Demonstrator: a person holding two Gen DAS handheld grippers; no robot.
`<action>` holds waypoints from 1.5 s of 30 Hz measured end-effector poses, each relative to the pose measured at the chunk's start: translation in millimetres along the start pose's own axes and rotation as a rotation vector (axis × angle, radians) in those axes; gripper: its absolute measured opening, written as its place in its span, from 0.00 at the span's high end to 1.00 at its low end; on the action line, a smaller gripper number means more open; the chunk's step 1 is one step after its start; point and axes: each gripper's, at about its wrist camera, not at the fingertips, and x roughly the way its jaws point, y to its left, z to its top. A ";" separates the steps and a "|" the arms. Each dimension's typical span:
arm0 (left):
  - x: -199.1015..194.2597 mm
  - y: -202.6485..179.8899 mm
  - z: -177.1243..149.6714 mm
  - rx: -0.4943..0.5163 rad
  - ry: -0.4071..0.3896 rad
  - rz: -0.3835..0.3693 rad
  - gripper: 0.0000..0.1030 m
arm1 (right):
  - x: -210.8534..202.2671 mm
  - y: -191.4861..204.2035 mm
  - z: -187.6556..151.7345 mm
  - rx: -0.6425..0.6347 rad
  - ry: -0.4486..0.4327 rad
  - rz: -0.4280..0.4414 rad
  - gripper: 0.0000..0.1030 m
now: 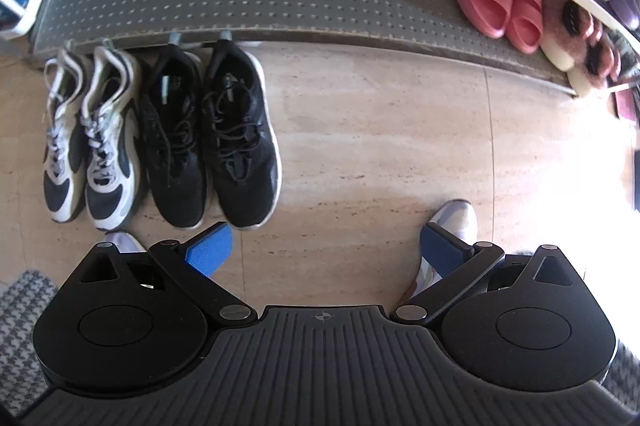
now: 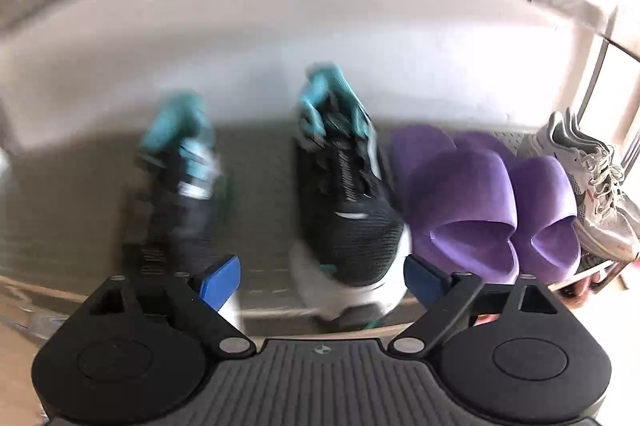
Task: Organize scattered shoes
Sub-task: 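Push the black-teal sneakers into place and open the right tool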
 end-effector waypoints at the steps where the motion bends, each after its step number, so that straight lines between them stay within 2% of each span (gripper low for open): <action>1: 0.1 0.2 -1.1 -0.005 0.002 -0.004 0.01 | -7.7 11.0 -3.9 -0.003 -0.009 0.077 0.06; 2: 1.1 -0.4 -3.4 -0.005 0.010 -0.010 0.01 | -14.5 21.4 -7.6 -0.008 -0.016 0.147 0.06; 4: 3.9 -2.4 -7.4 0.008 0.028 -0.017 0.01 | -7.6 40.1 -16.9 -0.088 0.010 0.185 0.06; 8: 11.6 -5.5 -11.4 0.036 0.057 -0.010 0.01 | 16.7 64.5 -30.3 -0.211 0.059 0.147 0.07; 15: 15.2 -5.8 -3.2 0.026 0.062 -0.009 0.01 | 30.1 56.5 -28.7 -0.156 0.134 0.149 0.07; 18: 17.3 -7.6 -2.2 0.027 0.070 -0.011 0.01 | 38.5 64.0 -33.4 -0.176 0.151 0.145 0.07; 20: 19.4 -7.9 -2.5 0.024 0.079 -0.011 0.01 | 46.3 67.5 -34.7 -0.199 0.149 0.124 0.10; 21: 20.2 -8.0 -2.7 0.024 0.082 -0.011 0.01 | 52.5 71.7 -36.1 -0.228 0.147 0.088 0.14; 25: 21.7 -8.6 -3.4 0.024 0.086 -0.005 0.01 | 61.5 78.3 -36.8 -0.254 0.152 0.045 0.15; 35: 25.7 -10.0 -5.9 0.031 0.103 0.005 0.01 | 77.1 76.1 -27.0 -0.191 0.105 -0.013 0.22; 41: 25.3 -9.0 -3.3 0.028 0.103 0.004 0.01 | 89.2 55.8 -17.3 -0.127 0.083 -0.147 0.24; 45: 25.3 -7.9 -3.4 0.027 0.110 -0.004 0.01 | 91.1 54.0 -15.5 -0.110 0.090 -0.168 0.22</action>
